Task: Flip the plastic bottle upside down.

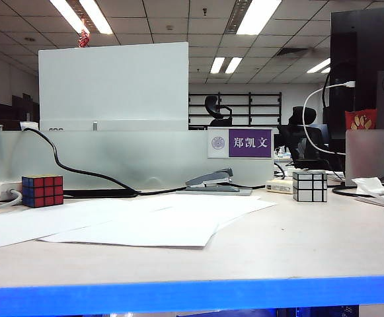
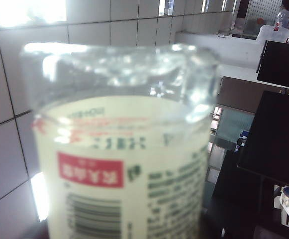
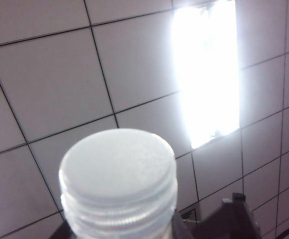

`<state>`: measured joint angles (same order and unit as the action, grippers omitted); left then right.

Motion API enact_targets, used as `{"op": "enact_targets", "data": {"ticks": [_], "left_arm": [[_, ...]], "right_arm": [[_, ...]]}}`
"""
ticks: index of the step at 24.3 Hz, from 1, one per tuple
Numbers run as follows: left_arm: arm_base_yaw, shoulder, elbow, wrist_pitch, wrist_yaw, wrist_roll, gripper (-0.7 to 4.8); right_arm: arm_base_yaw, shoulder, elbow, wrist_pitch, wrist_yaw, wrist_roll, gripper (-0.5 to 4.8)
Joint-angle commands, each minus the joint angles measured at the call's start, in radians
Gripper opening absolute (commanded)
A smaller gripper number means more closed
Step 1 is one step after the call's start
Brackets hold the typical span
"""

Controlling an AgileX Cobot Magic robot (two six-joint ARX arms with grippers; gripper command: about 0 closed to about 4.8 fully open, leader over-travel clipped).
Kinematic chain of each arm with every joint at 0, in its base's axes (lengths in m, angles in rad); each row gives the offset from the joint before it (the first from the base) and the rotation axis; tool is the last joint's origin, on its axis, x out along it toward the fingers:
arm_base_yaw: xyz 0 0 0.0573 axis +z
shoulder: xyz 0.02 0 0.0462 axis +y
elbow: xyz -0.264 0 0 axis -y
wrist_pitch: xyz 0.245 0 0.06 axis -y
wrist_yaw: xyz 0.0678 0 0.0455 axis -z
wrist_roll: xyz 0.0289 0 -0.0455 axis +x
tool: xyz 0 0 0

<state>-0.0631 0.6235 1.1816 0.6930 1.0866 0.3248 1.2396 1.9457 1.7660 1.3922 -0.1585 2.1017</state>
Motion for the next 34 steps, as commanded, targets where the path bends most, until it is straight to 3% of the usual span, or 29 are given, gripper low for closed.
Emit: {"op": "enact_targets", "data": {"ticks": [1, 9, 12, 23, 24, 26, 27, 34], "left_arm": [[0.0, 0.002, 0.003, -0.003, 0.014, 0.011, 2.23], [0.0, 0.007, 0.005, 0.006, 0.002, 0.016, 2.25], [0.0, 0.008, 0.005, 0.013, -0.032, 0.017, 2.52], [0.0, 0.014, 0.005, 0.039, -0.029, 0.019, 2.44], [0.0, 0.014, 0.005, 0.04, -0.029, 0.019, 2.23], [0.0, 0.014, 0.005, 0.043, -0.03, 0.019, 0.42], [0.0, 0.014, 0.005, 0.046, -0.029, 0.019, -0.18], [0.0, 0.014, 0.005, 0.053, -0.067, 0.018, -0.06]], "right_arm": [[0.003, -0.009, 0.006, 0.02, -0.009, 0.027, -0.04], [0.01, -0.008, 0.005, 0.02, -0.012, 0.027, -0.04], [0.014, -0.009, 0.005, 0.018, -0.016, 0.027, -0.04], [0.015, -0.009, 0.005, 0.014, -0.019, 0.027, -0.04], [0.015, -0.009, 0.005, 0.014, -0.019, 0.027, -0.04], [0.015, -0.009, 0.005, 0.014, -0.02, 0.027, -0.04], [0.015, -0.009, 0.006, 0.015, -0.02, 0.027, -0.04], [0.015, -0.009, 0.006, 0.021, -0.019, 0.026, 0.05]]}}
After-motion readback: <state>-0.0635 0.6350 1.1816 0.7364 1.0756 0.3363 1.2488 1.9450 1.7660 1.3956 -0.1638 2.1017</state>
